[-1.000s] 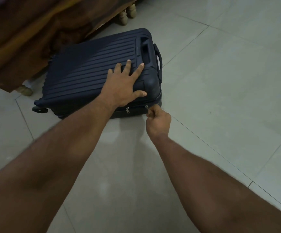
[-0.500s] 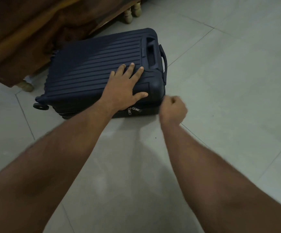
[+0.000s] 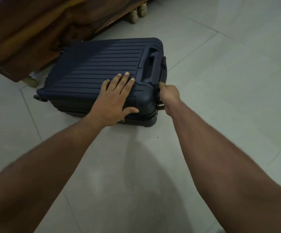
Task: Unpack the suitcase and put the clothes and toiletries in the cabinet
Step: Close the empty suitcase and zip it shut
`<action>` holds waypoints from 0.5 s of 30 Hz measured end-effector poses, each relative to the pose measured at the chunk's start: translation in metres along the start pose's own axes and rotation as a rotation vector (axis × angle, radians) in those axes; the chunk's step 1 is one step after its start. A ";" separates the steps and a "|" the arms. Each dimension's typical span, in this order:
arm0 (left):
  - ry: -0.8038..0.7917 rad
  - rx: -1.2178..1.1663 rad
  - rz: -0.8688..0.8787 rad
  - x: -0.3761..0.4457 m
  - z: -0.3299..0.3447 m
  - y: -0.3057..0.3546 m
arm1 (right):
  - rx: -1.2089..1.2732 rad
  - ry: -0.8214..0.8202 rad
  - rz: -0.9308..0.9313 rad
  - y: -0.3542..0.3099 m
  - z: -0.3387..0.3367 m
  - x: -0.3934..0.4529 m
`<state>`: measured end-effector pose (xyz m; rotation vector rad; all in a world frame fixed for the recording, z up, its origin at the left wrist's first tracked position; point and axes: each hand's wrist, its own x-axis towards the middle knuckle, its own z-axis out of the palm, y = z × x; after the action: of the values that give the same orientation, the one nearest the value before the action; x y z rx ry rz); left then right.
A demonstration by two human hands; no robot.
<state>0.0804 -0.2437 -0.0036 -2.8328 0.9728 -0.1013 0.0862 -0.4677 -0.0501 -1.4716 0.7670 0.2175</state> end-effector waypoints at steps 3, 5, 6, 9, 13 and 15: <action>0.045 -0.091 -0.059 -0.036 -0.030 -0.013 | -0.029 0.015 -0.004 -0.027 0.005 -0.050; 0.069 -0.179 -0.102 -0.055 -0.062 -0.025 | -0.037 -0.012 0.010 -0.065 0.009 -0.092; 0.081 -0.225 -0.122 -0.063 -0.082 -0.033 | -0.053 -0.029 0.009 -0.085 0.010 -0.108; 0.110 -0.363 -0.186 -0.079 -0.152 -0.057 | -0.175 -0.108 -0.027 -0.155 0.015 -0.159; 0.087 -0.488 -0.285 -0.099 -0.236 -0.081 | -0.398 -0.178 -0.051 -0.241 0.032 -0.222; 0.076 -0.569 -0.324 -0.113 -0.262 -0.088 | -0.465 -0.196 -0.028 -0.268 0.043 -0.246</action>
<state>0.0162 -0.1357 0.2673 -3.5161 0.6153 0.0444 0.0693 -0.3845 0.3066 -1.8634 0.5563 0.5387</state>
